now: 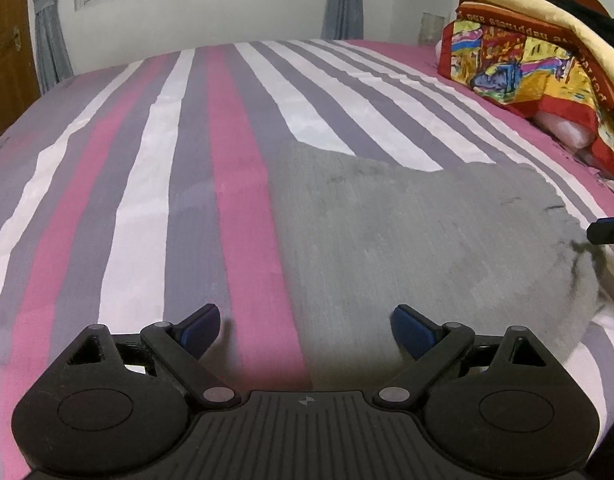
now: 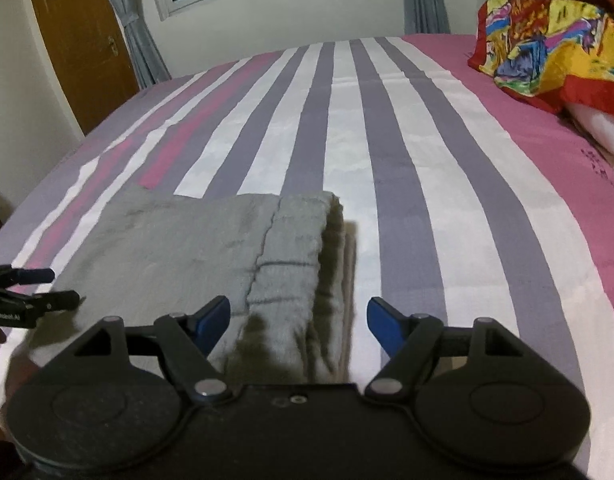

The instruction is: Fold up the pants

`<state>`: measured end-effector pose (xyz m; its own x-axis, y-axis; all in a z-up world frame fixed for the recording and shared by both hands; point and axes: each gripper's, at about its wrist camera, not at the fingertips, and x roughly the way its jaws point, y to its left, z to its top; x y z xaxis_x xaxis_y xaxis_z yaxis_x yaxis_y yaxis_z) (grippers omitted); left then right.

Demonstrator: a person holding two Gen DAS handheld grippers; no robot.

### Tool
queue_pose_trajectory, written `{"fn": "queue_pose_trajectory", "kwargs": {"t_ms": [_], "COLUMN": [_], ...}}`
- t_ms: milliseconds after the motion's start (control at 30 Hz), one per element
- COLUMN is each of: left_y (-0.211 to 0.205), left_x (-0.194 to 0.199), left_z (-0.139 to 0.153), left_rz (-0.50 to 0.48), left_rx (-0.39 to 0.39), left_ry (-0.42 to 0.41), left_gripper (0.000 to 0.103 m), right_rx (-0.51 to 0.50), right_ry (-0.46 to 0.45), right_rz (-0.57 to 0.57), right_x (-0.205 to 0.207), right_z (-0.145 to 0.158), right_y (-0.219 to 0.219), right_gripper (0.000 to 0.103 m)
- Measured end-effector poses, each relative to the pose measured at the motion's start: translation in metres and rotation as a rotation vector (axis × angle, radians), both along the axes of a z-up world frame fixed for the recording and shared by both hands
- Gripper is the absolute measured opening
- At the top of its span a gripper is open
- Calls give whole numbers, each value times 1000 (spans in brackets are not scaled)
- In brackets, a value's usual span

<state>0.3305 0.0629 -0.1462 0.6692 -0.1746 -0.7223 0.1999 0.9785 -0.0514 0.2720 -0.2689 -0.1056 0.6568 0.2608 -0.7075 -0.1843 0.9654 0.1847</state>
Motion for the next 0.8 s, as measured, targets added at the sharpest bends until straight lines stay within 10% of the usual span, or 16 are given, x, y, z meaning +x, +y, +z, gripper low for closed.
{"fn": "queue_pose_trajectory", "kwargs": {"t_ms": [333,800], "left_y": [51,84], "left_x": [-6,21], "left_z": [-21,-92], "left_rz": [-110,-193], "left_rx": [-519,-851], "left_ry": [104,252], "left_gripper": [85,68], "right_rx": [383,732], "right_ry": [106,205], "right_rz": [-2,21], "right_x": [-9,17], "right_z": [-20,-81], "right_y": [-58,-97], "right_gripper": [84,85]}}
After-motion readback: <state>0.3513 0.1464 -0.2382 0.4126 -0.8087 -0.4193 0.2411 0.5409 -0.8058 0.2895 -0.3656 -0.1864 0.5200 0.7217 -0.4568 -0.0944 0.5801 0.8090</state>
